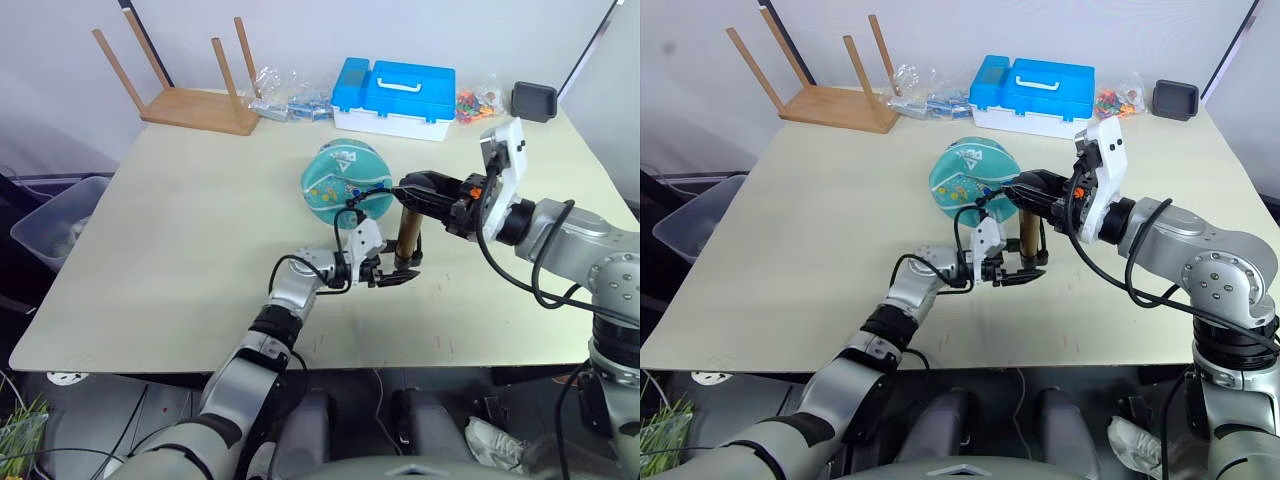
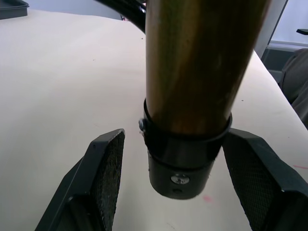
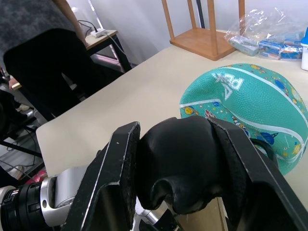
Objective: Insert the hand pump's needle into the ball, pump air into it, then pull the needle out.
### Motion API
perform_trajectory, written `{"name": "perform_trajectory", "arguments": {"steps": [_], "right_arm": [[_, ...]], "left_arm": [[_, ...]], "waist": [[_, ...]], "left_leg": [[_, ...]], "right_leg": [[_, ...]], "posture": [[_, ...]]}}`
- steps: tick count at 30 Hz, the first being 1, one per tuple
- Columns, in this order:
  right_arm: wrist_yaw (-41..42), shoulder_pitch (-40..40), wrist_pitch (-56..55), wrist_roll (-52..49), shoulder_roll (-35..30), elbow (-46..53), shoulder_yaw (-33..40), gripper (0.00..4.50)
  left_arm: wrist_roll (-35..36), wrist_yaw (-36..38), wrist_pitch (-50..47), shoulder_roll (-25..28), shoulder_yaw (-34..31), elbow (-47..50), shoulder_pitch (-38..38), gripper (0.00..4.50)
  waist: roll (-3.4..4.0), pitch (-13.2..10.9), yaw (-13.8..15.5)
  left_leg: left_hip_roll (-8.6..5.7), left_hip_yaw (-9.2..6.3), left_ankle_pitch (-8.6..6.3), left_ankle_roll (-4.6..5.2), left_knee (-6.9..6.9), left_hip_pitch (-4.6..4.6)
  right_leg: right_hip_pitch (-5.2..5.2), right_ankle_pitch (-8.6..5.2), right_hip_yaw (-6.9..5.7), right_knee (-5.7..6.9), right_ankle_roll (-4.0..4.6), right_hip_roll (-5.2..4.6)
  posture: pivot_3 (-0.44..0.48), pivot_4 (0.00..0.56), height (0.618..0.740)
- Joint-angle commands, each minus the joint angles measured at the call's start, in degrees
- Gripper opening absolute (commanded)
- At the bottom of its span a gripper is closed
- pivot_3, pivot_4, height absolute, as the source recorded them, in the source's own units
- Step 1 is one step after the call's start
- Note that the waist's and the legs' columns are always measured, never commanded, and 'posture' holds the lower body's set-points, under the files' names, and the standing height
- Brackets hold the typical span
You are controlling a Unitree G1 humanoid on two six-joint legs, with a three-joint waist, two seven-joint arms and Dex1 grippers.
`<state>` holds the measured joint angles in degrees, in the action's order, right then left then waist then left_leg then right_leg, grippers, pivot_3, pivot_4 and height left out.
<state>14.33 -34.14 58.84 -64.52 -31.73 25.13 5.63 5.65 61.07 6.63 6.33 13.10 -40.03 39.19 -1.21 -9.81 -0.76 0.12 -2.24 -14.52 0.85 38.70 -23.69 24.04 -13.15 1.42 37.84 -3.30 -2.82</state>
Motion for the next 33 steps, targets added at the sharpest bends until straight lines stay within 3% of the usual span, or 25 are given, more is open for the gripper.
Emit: {"name": "perform_trajectory", "arguments": {"steps": [1,3,5,12,25,33], "right_arm": [[-0.3,-0.2,-0.5,-1.4,-0.4,2.8,2.3,1.64],[-0.4,-0.1,-0.6,-1.4,-0.4,2.9,2.2,1.64],[-0.3,-0.1,-0.6,-1.5,-0.4,2.7,2.2,1.64],[0.7,0.2,-1.1,0.6,-0.6,1.8,1.0,1.64],[10.4,7.5,-7.1,13.1,-2.5,-1.5,-2.4,1.64],[14.3,9.0,-9.3,21.2,-3.3,-5.6,-6.4,1.64]], "left_arm": [[-0.4,0.3,1.4,-0.4,0.3,0.3,0.6,2.76],[-0.5,0.4,1.1,-0.5,0.5,0.5,0.4,2.1],[-0.6,0.4,1.0,-0.6,0.7,0.6,0.3,1.12],[-2.0,-2.0,1.4,-0.7,0.7,0.3,-0.7,1.09],[-11.6,-23.2,5.4,-6.8,3.8,-4.0,-7.7,1.09],[-13.3,-25.1,7.9,-7.6,4.3,-13.3,-4.5,1.09]], "waist": [[0.0,0.0,0.0],[0.0,0.0,0.0],[0.0,0.0,0.0],[0.0,0.0,0.0],[0.0,0.0,0.2],[0.05,0.1,0.3]], "left_leg": [[0.0,0.0,0.0,0.0,0.0,0.0],[0.0,0.0,0.0,0.0,0.0,0.0],[0.0,0.01,0.0,0.0,0.0,0.0],[0.0,0.0,0.0,0.0,0.0,0.0],[-0.03,0.01,-0.01,0.01,0.01,0.0],[-0.04,0.03,-0.01,0.02,0.0,0.27]], "right_leg": [[0.0,0.0,0.0,0.0,0.0,0.0],[0.0,0.0,0.0,0.0,0.0,0.0],[0.0,0.0,0.0,0.0,0.0,0.0],[0.0,0.0,0.0,0.0,0.0,0.0],[0.0,0.01,0.01,-0.01,-0.02,-0.04],[-0.29,0.0,0.01,-0.03,-0.03,-0.03]], "posture": [[0.0,0.15,0.74],[0.0,0.15,0.74],[0.0,0.15,0.74],[0.0,0.15,0.74],[0.0,0.15,0.74],[0.0,0.15,0.74]]}}
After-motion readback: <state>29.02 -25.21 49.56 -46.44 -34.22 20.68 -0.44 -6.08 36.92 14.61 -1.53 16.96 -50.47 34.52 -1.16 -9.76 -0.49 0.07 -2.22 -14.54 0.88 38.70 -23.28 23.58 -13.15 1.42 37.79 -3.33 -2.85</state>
